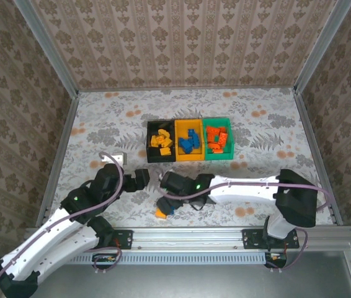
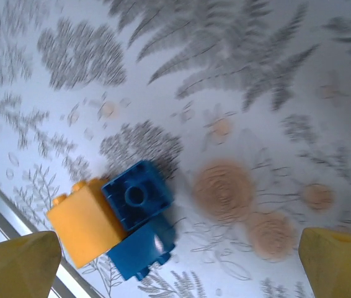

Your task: Sort the legos into containers by color

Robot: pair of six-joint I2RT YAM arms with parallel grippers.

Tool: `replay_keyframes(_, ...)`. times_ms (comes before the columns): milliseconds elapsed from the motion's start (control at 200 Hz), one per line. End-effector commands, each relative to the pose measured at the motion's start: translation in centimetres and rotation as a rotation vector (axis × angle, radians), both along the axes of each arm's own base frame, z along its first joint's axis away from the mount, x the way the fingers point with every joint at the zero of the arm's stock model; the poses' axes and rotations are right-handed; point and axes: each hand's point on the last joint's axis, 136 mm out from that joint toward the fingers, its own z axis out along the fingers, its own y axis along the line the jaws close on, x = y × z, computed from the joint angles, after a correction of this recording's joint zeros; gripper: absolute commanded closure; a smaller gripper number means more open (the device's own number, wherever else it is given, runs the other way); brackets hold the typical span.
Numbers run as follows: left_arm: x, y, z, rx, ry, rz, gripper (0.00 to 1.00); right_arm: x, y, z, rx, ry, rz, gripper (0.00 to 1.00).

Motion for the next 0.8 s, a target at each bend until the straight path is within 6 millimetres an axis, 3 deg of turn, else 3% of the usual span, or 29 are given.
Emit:
replay_keyframes(0,0.0,1.4,1.6,0.019,-0.035,0.038,0.0,0.5,2.0,-0.1,-0.041,-0.101,0.066,0.0)
replay_keyframes(220,-0.3,2.0,1.1,0.03,-0.021,0.048,0.0,-0.9,3.2,-2.7,-0.146,-0.131,0.133,0.0)
replay_keyframes(375,-0.2,1.9,0.9,0.02,-0.02,0.051,0.0,-0.1,1.8,-4.3,-0.231,-0.133,0.085,0.0)
replay_keyframes(520,-0.2,1.8,1.0,0.017,-0.017,0.046,0.0,1.5,-1.2,-4.9,-0.262,-0.116,-0.018,0.06)
replay_keyframes(795,-0.1,1.6,0.5,0.02,-0.006,0.044,0.0,5.0,-8.7,-4.6,-0.332,-0.115,-0.231,0.14)
